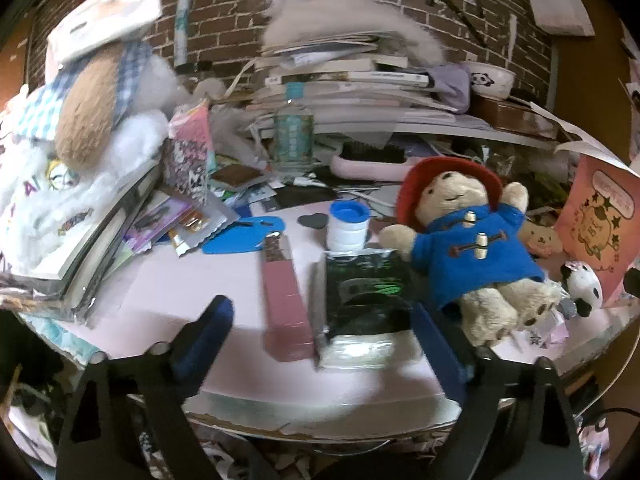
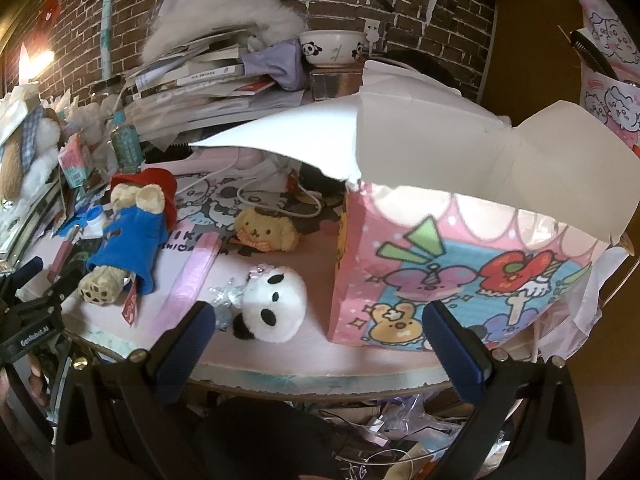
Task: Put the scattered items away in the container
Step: 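Lower the left gripper onto the pink lip-gloss tube and close it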
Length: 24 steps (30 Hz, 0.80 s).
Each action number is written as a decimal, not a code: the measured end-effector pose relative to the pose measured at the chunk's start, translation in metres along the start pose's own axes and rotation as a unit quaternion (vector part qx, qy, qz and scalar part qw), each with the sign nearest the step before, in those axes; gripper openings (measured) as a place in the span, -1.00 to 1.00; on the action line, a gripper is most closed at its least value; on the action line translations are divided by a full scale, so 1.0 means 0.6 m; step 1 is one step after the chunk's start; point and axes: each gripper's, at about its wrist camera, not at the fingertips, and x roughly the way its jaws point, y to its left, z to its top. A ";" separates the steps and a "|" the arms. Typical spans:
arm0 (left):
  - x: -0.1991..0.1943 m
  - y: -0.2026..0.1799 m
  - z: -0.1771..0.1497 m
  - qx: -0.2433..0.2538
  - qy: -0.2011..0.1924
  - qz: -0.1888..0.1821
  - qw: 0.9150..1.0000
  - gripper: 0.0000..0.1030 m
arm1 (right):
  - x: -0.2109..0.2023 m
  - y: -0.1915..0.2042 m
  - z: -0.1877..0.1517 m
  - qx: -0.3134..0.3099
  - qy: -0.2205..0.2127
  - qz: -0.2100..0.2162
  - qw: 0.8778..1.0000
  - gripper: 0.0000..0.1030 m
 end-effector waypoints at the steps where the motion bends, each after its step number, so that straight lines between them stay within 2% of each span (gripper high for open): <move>1: 0.002 0.004 0.000 -0.005 0.002 -0.001 1.000 0.41 | 0.000 0.000 0.000 0.000 0.000 0.000 1.000 0.99; 3: 0.006 0.011 -0.001 -0.015 0.006 -0.009 1.000 0.18 | 0.001 0.001 -0.001 0.000 0.001 0.001 1.000 0.99; 6: 0.007 0.015 -0.002 -0.021 0.006 -0.017 1.000 0.01 | 0.001 0.002 -0.001 -0.001 0.001 0.001 1.000 1.00; 9: 0.005 0.015 -0.001 -0.021 0.004 -0.014 1.000 -0.06 | 0.001 0.002 -0.001 -0.001 0.000 0.001 1.000 0.99; 18: 0.004 0.047 0.010 -0.050 -0.002 -0.008 0.999 -0.12 | 0.001 0.004 -0.001 -0.002 0.000 0.002 1.000 0.99; 24: 0.016 0.052 0.011 -0.046 0.004 0.006 0.999 -0.15 | 0.002 0.009 -0.002 -0.005 0.000 0.004 1.000 1.00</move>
